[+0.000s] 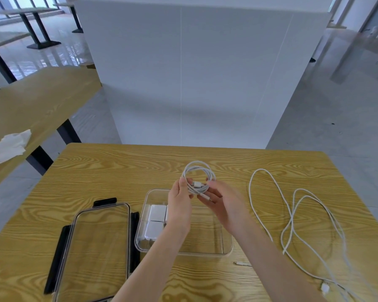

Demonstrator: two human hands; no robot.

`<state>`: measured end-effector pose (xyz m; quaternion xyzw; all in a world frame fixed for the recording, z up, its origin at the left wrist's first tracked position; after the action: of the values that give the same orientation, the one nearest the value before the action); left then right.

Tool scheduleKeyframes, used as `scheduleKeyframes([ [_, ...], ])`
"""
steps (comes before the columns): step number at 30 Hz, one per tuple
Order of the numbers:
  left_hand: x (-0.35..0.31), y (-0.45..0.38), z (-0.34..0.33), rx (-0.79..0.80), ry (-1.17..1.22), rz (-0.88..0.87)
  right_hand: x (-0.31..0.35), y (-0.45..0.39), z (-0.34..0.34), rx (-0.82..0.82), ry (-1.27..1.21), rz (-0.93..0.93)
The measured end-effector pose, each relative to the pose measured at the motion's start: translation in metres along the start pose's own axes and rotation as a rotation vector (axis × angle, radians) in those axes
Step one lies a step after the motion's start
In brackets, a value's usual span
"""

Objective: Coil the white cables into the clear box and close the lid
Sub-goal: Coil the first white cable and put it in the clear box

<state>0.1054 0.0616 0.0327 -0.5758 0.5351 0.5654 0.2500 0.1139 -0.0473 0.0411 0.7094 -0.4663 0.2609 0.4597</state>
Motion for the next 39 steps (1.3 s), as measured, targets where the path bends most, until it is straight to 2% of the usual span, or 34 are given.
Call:
scheduleKeyframes([
  [5,0.01,-0.001,-0.001,-0.006,-0.016,0.001,-0.008,-0.005,0.007,-0.09,0.009,0.001],
  [12,0.011,-0.003,-0.005,-0.044,0.011,-0.027,-0.012,-0.008,0.008,-0.09,-0.036,0.017],
  [18,0.013,-0.011,-0.008,-0.03,0.159,0.129,-0.016,-0.012,0.008,-0.091,-0.015,-0.017],
  [21,0.015,-0.013,-0.004,-0.014,0.029,0.122,-0.014,-0.013,0.01,-0.068,0.081,-0.019],
  [24,0.005,-0.011,0.005,-0.047,-0.215,-0.104,-0.008,-0.014,0.019,-0.142,0.183,0.031],
  [26,-0.003,-0.008,0.006,-0.006,-0.323,-0.226,-0.006,-0.015,0.023,-0.177,0.201,0.047],
  [30,-0.006,0.0,0.0,0.09,-0.338,-0.155,-0.006,-0.016,0.021,-0.125,0.203,0.06],
  [39,-0.002,-0.002,0.001,0.033,-0.413,-0.19,-0.011,-0.017,0.026,-0.143,0.253,0.088],
])
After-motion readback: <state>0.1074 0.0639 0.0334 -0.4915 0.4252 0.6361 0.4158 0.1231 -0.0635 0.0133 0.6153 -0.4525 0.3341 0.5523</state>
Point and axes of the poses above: each hand's wrist, its own y-axis away from the middle knuckle, its own z-axis out of the back of the hand, x = y × z, the point moved 5 cm from there along -y, towards the middle knuckle, and after that the axes turned 6 degrees about y, right-handed, at the moved point
